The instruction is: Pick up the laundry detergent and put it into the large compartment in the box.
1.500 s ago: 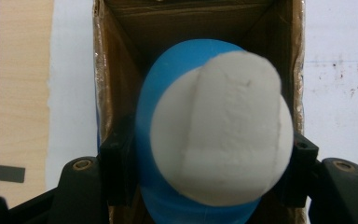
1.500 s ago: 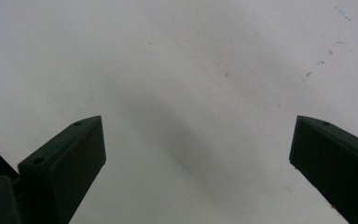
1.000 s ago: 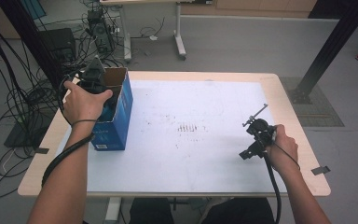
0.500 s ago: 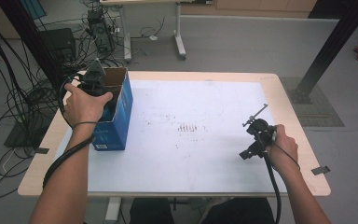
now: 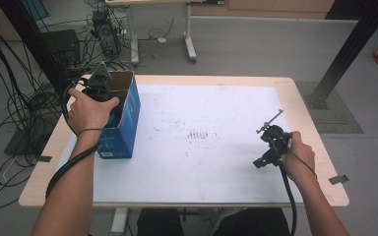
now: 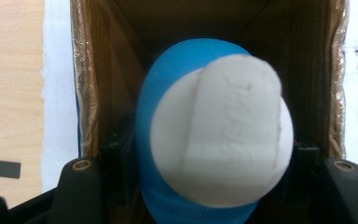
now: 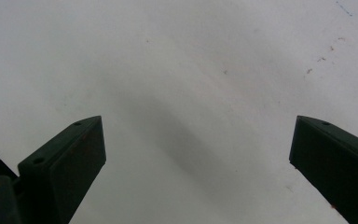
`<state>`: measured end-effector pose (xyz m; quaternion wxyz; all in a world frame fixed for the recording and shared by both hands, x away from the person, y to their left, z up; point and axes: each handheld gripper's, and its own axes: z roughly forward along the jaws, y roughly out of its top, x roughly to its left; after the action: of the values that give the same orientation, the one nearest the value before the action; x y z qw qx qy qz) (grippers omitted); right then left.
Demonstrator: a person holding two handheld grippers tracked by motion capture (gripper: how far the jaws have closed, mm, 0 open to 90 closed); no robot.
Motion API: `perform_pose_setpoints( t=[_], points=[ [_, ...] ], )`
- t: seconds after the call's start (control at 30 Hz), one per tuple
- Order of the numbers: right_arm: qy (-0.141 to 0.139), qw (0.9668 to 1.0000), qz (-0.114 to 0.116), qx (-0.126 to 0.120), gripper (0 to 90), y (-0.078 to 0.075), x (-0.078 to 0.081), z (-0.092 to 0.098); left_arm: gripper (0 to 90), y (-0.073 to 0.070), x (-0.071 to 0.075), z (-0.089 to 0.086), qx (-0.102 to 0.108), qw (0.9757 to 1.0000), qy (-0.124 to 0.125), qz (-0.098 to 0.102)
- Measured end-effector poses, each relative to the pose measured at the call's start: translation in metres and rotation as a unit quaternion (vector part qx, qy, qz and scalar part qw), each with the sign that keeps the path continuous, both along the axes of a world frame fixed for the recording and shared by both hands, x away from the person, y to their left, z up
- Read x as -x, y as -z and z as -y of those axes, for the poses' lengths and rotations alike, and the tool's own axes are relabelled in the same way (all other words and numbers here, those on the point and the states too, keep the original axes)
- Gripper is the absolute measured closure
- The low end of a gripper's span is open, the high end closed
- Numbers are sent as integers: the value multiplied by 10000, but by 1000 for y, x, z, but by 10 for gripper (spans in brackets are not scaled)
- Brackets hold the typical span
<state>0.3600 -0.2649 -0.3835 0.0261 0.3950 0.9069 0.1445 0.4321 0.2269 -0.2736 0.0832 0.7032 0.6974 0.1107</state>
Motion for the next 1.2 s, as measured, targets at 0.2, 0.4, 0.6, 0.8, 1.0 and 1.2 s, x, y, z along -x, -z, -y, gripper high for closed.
perform_pose_setpoints(
  t=[0.2,0.4,0.6,0.8,1.0,1.2],
  points=[
    [-17,10000,-2,-19,33,0,0,-1,374,0,0,0,10,10000,-9,7],
    [0,10000,9,-5,33,-1,0,1,374,0,0,-1,17,10000,-10,7],
    [-13,10000,16,-9,33,-1,0,1,374,0,0,0,8,10000,-6,-2],
    [-12,10000,18,4,33,-1,0,0,374,0,0,-1,32,10000,-21,9],
    [-12,10000,27,-5,32,-1,0,1,374,0,1,-2,39,10000,-11,7],
    [-6,10000,15,2,33,-1,1,0,374,0,1,-3,67,10000,-12,22]
  ],
)
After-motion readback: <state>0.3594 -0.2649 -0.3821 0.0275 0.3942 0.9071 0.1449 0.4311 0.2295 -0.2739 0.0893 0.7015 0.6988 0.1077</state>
